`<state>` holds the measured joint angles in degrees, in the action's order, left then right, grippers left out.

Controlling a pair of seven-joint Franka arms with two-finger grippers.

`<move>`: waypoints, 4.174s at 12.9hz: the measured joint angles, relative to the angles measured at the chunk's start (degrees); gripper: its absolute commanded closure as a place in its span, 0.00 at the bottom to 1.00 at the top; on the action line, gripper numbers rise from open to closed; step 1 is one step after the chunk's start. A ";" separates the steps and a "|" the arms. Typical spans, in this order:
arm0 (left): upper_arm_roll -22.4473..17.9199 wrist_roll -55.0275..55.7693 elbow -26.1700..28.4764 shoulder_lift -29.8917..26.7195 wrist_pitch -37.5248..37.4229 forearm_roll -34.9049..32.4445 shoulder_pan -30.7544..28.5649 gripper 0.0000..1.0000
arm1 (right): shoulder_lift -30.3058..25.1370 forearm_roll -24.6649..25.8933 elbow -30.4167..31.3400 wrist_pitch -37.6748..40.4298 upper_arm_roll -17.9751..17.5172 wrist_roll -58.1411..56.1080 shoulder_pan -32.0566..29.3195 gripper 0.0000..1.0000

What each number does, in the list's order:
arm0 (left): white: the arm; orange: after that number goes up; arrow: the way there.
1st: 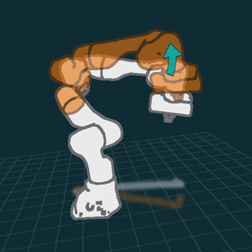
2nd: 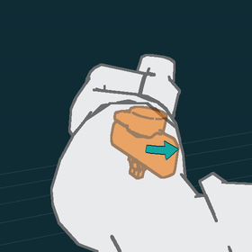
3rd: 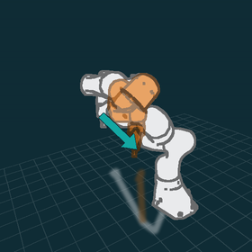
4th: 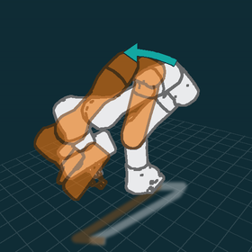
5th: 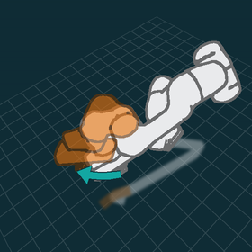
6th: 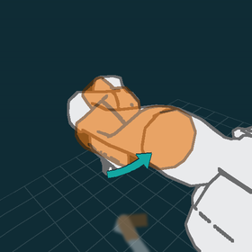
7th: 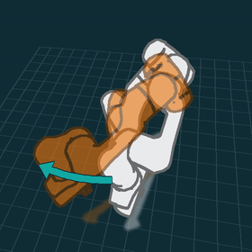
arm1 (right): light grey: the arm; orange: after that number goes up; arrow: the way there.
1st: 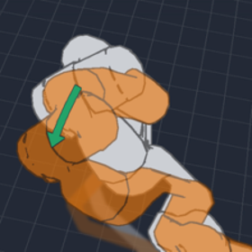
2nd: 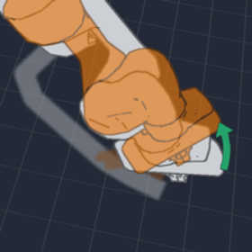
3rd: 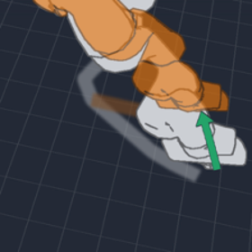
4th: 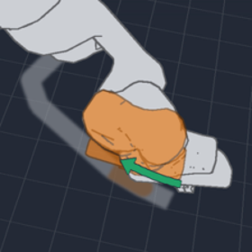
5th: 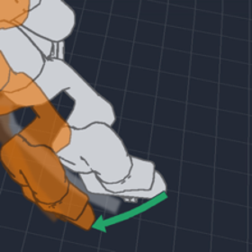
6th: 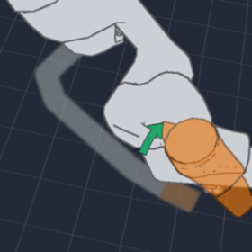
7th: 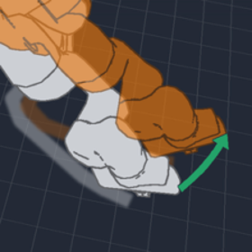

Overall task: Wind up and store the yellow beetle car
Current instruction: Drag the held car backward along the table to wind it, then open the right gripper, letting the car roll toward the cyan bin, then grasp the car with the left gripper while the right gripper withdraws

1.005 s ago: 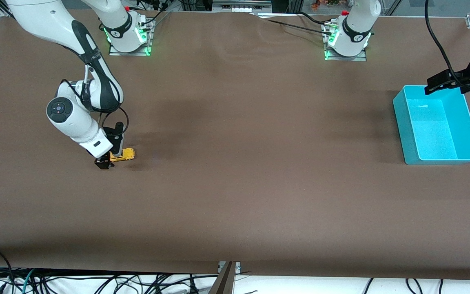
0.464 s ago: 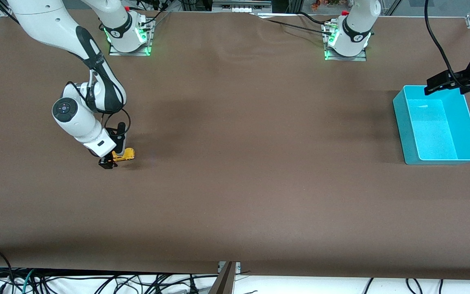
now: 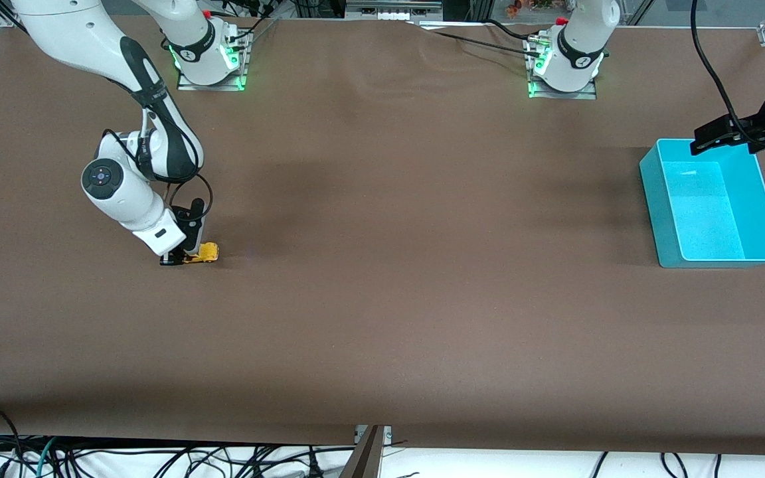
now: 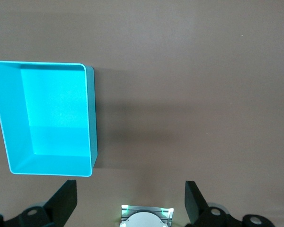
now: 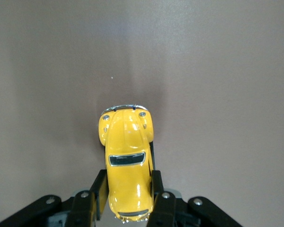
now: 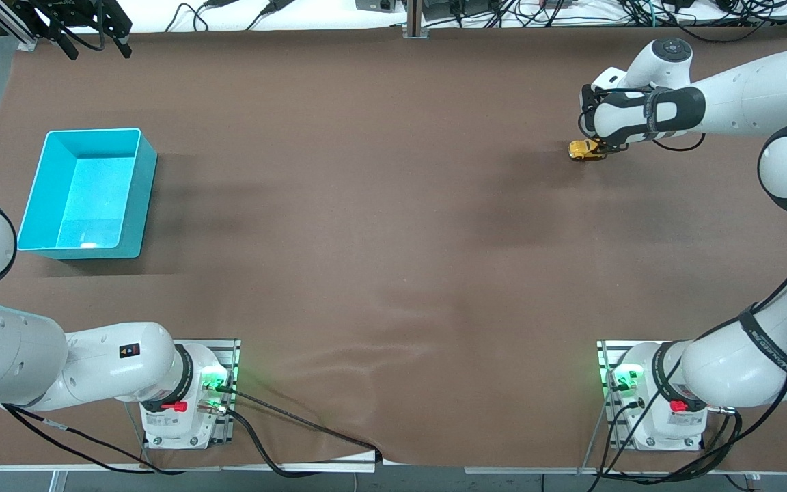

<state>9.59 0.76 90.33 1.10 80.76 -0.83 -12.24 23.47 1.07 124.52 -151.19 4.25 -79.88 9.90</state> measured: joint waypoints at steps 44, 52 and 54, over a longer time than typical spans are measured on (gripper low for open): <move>-0.03 -0.14 0.46 1.31 0.48 0.00 -0.01 0.00 | 0.26 -0.05 -14.59 15.19 -2.02 -10.27 -16.93 0.00; -0.09 -5.72 8.13 2.20 8.91 0.00 -1.13 0.00 | -0.83 -0.05 -32.18 39.88 -4.79 20.97 -14.95 0.00; -0.09 -11.34 11.48 2.31 13.24 0.00 -1.17 0.00 | -0.86 -0.07 -35.43 44.42 -5.01 32.60 -14.20 0.00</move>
<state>9.49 -10.58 101.80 3.41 94.00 -0.83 -13.42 22.62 1.00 89.09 -106.77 -0.76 -47.28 -4.29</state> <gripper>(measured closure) 0.000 0.000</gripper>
